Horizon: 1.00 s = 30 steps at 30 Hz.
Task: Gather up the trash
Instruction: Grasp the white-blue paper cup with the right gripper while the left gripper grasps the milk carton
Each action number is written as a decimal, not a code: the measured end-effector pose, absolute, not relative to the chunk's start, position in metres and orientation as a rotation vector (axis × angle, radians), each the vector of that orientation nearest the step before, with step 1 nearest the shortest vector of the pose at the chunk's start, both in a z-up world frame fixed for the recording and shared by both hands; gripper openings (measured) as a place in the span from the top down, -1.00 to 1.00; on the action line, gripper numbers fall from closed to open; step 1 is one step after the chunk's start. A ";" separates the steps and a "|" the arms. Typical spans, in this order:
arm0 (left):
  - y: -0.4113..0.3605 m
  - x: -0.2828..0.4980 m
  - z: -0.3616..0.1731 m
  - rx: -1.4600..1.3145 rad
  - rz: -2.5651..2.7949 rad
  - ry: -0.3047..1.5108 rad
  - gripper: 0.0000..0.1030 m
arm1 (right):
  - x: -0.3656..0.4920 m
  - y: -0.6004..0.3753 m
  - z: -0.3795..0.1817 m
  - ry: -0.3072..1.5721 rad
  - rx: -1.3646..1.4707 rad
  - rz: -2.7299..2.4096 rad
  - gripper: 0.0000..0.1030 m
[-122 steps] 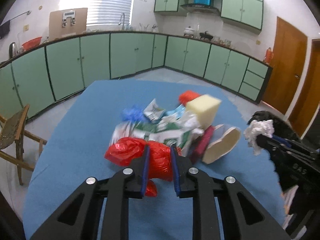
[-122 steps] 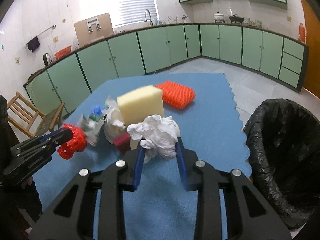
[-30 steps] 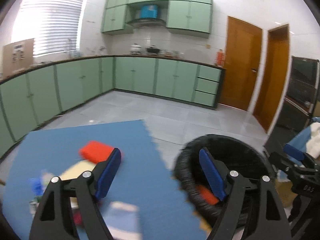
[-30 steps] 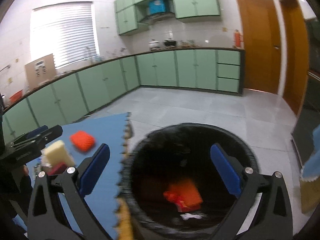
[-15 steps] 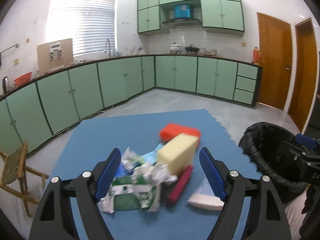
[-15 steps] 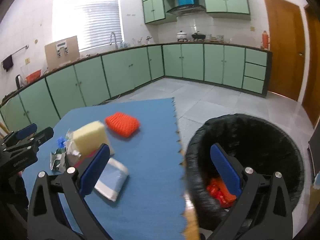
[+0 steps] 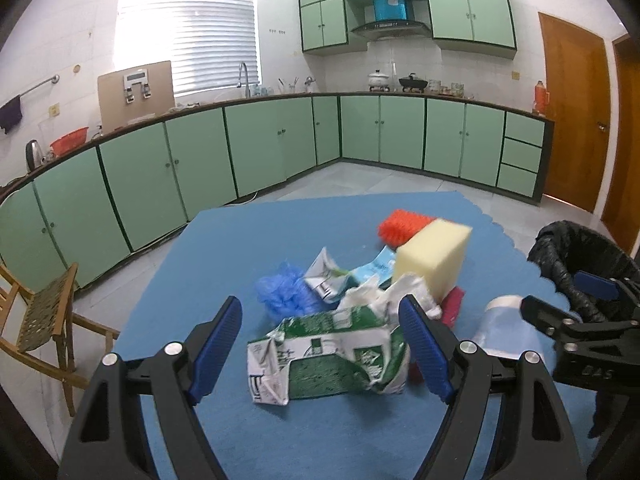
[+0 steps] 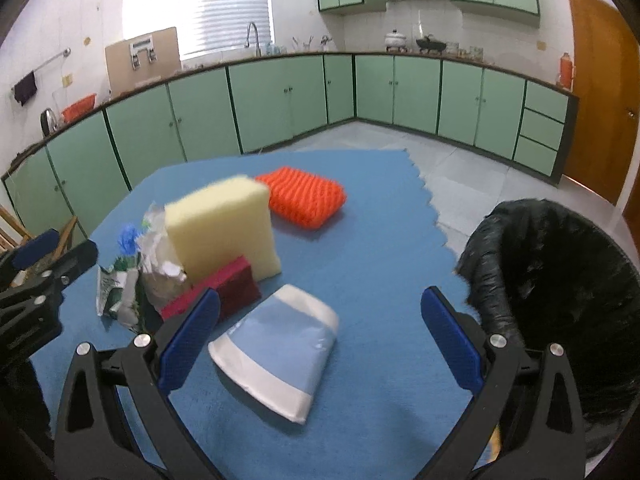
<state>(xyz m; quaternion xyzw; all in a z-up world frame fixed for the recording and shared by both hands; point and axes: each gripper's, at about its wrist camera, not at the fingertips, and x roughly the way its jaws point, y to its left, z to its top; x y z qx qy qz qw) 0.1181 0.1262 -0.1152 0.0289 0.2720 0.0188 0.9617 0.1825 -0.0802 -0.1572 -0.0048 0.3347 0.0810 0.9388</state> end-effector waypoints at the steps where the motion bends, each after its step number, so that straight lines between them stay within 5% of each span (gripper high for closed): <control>1: 0.129 0.118 -0.117 0.059 0.040 0.555 -0.54 | 0.185 -0.077 -0.161 0.692 -0.016 0.165 -0.90; 17: 0.139 0.125 -0.133 0.044 0.045 0.596 -0.54 | 0.199 -0.074 -0.194 0.815 -0.017 0.181 -0.89; 23: 0.136 0.124 -0.133 0.036 0.036 0.603 -0.54 | 0.198 -0.069 -0.197 0.848 0.007 0.281 -0.33; 27: 0.133 0.123 -0.133 0.034 0.028 0.606 -0.54 | 0.195 -0.069 -0.195 0.853 0.029 0.299 -0.26; 30: 0.128 0.121 -0.133 0.032 0.019 0.608 -0.54 | 0.194 -0.074 -0.192 0.844 0.059 0.292 0.00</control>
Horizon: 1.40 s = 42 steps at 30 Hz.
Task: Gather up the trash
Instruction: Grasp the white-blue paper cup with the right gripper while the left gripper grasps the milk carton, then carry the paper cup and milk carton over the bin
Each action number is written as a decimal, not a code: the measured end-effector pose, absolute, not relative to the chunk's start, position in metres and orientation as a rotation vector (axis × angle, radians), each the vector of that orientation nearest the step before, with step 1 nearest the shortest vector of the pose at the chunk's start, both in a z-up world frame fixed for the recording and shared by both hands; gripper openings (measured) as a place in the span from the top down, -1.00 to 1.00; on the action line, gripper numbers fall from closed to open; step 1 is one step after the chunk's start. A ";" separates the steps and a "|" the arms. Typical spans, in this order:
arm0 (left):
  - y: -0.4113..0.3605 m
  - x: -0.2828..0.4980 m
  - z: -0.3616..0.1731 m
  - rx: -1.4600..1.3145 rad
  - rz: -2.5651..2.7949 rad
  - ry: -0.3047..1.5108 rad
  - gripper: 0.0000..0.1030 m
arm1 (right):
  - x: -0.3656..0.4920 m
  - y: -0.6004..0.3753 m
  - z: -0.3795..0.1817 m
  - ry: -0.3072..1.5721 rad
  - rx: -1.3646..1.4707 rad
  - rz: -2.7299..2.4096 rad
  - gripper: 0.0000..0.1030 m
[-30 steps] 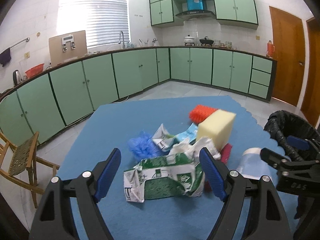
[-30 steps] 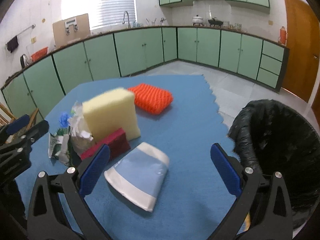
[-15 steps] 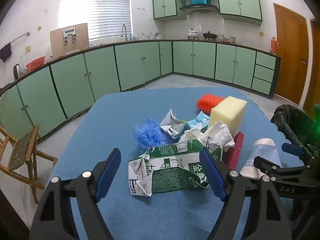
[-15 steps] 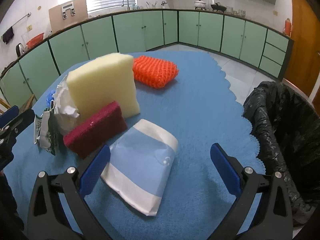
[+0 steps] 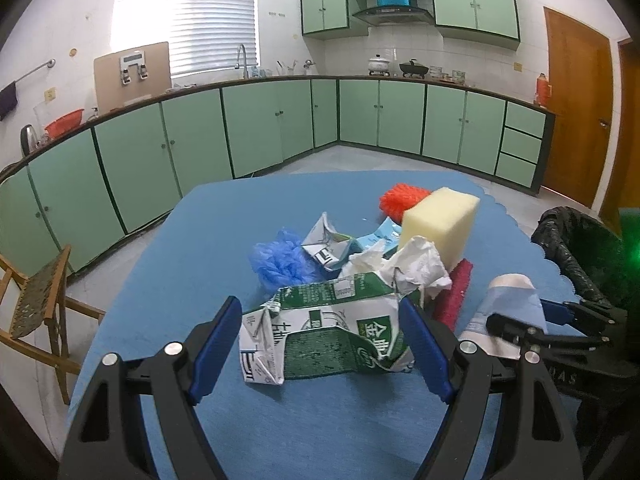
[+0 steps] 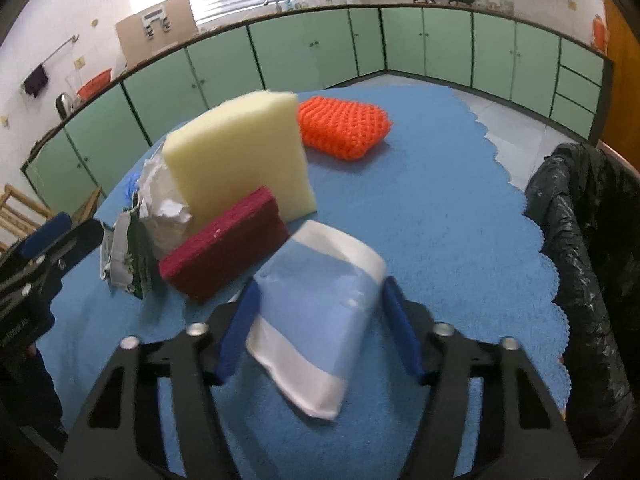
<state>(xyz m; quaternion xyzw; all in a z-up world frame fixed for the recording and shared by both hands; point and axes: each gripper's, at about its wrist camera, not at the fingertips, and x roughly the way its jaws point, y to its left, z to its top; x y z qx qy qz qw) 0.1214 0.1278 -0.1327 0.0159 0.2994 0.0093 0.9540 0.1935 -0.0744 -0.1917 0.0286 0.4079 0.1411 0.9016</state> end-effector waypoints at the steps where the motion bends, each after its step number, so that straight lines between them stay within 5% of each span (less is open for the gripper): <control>1: 0.127 0.121 -0.132 0.032 0.014 0.608 -0.54 | 0.193 -0.077 -0.190 0.842 0.074 0.295 0.08; 13: 0.099 0.129 -0.141 0.043 -0.029 0.633 -0.51 | 0.188 -0.087 -0.172 0.798 0.090 0.344 0.32; 15: 0.098 0.132 -0.144 0.040 -0.034 0.647 -0.33 | 0.188 -0.090 -0.168 0.787 0.086 0.336 0.33; 22: 0.095 0.137 -0.156 0.043 -0.020 0.678 -0.22 | 0.187 -0.096 -0.160 0.760 0.051 0.309 0.36; 27: 0.101 0.139 -0.158 0.027 -0.025 0.696 0.30 | 0.186 -0.095 -0.159 0.761 0.048 0.307 0.36; 42: 0.123 0.114 -0.121 -0.031 0.014 0.601 0.47 | 0.176 -0.098 -0.132 0.706 0.039 0.320 0.42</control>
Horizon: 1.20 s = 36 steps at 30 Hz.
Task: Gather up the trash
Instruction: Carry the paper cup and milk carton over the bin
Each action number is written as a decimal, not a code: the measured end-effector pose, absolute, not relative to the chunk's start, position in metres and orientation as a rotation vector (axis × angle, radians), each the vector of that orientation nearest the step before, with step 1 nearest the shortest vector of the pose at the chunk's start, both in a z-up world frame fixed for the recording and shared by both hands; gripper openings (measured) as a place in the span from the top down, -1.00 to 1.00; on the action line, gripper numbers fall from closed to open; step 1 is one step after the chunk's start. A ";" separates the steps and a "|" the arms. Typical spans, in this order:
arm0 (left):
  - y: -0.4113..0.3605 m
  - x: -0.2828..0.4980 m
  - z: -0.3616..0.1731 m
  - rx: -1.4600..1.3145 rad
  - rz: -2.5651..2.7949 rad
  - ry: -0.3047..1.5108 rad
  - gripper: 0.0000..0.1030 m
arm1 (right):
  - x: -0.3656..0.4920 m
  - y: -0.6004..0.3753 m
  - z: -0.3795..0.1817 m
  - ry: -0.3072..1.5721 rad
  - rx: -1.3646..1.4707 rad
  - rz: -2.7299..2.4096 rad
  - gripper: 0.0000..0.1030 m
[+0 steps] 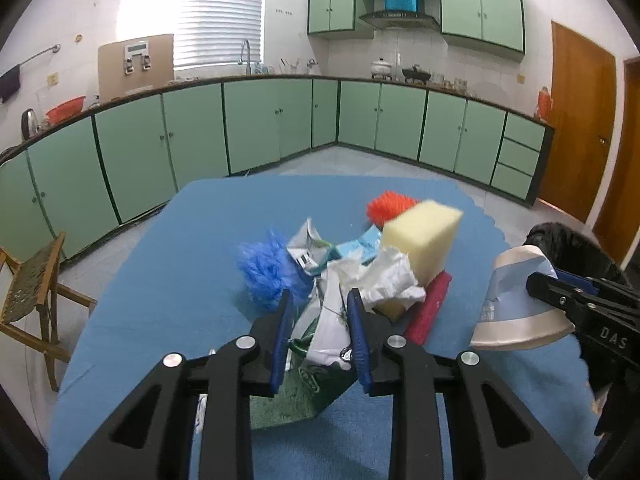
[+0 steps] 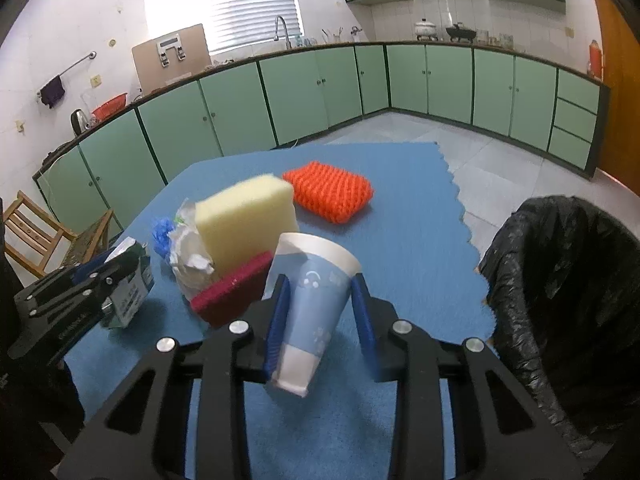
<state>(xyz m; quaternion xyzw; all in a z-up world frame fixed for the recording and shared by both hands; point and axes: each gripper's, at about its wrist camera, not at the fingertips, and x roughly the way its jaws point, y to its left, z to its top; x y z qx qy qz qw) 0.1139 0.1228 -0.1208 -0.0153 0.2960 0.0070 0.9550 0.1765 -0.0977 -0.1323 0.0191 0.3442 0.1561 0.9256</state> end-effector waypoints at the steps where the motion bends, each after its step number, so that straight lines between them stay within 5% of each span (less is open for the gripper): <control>1: 0.123 0.112 -0.117 -0.032 0.012 0.593 0.47 | 0.175 -0.098 -0.130 0.700 0.038 0.322 0.42; 36: 0.050 0.088 -0.035 -0.015 -0.208 0.423 0.47 | 0.131 -0.167 -0.053 0.540 0.054 0.207 0.44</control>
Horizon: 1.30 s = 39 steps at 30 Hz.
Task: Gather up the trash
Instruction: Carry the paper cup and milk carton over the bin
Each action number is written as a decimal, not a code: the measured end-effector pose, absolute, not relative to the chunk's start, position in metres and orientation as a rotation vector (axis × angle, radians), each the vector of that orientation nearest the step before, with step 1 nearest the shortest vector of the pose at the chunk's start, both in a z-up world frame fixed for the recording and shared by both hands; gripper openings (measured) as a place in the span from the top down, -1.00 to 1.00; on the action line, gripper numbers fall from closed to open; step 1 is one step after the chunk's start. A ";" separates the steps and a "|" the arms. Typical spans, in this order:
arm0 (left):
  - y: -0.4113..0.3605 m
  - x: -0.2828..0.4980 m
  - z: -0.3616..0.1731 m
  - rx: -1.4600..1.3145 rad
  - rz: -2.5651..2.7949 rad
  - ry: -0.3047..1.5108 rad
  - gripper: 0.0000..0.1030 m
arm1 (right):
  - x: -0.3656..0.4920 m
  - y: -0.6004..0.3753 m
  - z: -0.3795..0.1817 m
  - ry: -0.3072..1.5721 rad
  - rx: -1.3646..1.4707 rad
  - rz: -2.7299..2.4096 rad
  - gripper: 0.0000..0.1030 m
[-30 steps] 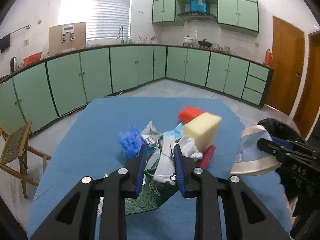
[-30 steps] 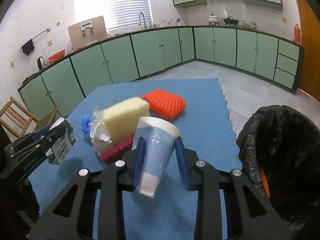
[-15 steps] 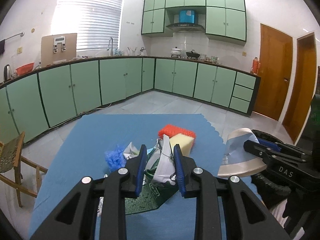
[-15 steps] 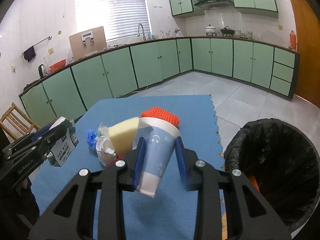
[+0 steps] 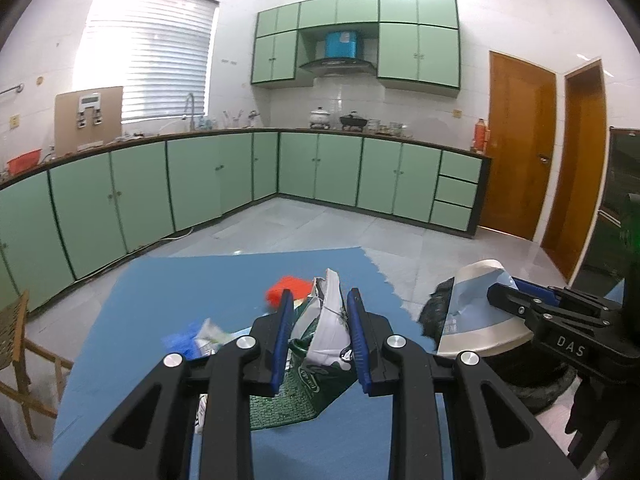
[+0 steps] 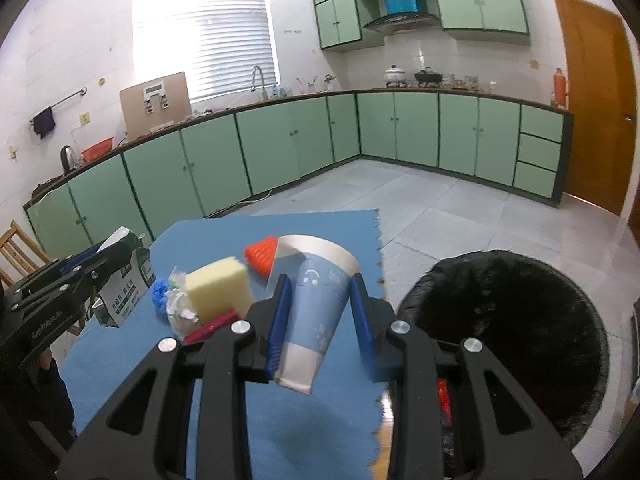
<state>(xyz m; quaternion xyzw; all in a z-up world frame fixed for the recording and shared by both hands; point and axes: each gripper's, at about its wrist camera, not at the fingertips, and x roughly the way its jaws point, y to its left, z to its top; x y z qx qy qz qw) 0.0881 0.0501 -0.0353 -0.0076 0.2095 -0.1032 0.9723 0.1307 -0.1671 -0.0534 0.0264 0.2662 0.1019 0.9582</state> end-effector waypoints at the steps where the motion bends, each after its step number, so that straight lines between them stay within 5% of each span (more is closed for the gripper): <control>1: 0.046 0.088 -0.035 -0.016 -0.217 0.421 0.47 | 0.130 -0.173 -0.051 0.534 0.053 0.196 0.44; 26: -0.142 0.142 -0.011 -0.016 -0.556 0.376 0.47 | 0.124 -0.350 -0.045 0.486 0.072 -0.095 0.44; 39: -0.222 0.180 -0.056 -0.007 -0.639 0.491 0.47 | 0.131 -0.412 -0.093 0.565 0.110 -0.183 0.44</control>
